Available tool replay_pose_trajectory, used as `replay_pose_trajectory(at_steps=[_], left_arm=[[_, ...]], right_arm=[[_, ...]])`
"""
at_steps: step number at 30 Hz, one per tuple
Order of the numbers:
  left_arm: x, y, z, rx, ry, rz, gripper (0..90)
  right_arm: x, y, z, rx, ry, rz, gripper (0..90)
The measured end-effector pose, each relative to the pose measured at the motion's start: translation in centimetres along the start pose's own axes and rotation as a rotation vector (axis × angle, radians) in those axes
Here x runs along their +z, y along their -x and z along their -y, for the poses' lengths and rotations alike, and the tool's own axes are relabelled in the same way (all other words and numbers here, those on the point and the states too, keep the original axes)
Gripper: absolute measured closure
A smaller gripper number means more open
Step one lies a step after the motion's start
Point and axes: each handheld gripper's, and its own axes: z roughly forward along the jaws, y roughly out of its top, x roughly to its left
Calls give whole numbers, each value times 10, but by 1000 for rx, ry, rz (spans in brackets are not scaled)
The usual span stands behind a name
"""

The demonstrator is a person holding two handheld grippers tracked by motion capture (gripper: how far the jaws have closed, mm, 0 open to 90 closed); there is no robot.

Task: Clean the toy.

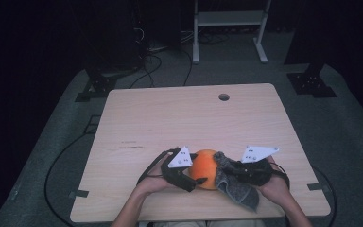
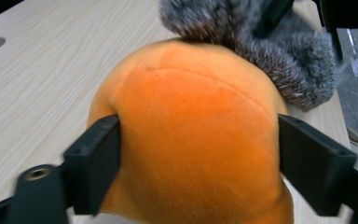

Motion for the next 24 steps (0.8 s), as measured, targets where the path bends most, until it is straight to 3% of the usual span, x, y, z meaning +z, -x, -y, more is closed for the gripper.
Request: replay_pose_trajectory(at_steps=[2, 5, 7, 12, 16, 18, 21, 24], left_arm=[[-1, -8, 1, -116, -12, 2, 42], [1, -9, 4, -125, -27, 32, 96], [0, -5, 3, -77, -1, 24, 164], [0, 5, -1, 40, 10, 30, 228], [2, 17, -4, 139, 17, 45, 226], [2, 16, -3, 118, 8, 66, 173], [3, 5, 1, -4, 8, 59, 120], [5, 3, 0, -51, 21, 57, 104]], right_arm=[[2, 6, 8, 25, -17, -7, 756], [0, 12, 15, 36, -53, 2, 755], [-3, 12, 17, 18, -72, 19, 754], [-28, -1, -6, -24, 51, -13, 755], [-19, -11, -23, -67, 50, -15, 751], [-10, -11, -21, -68, 19, -16, 754], [-3, -7, -10, -47, 4, -30, 760], [-4, 0, -2, -22, -6, -30, 760]])
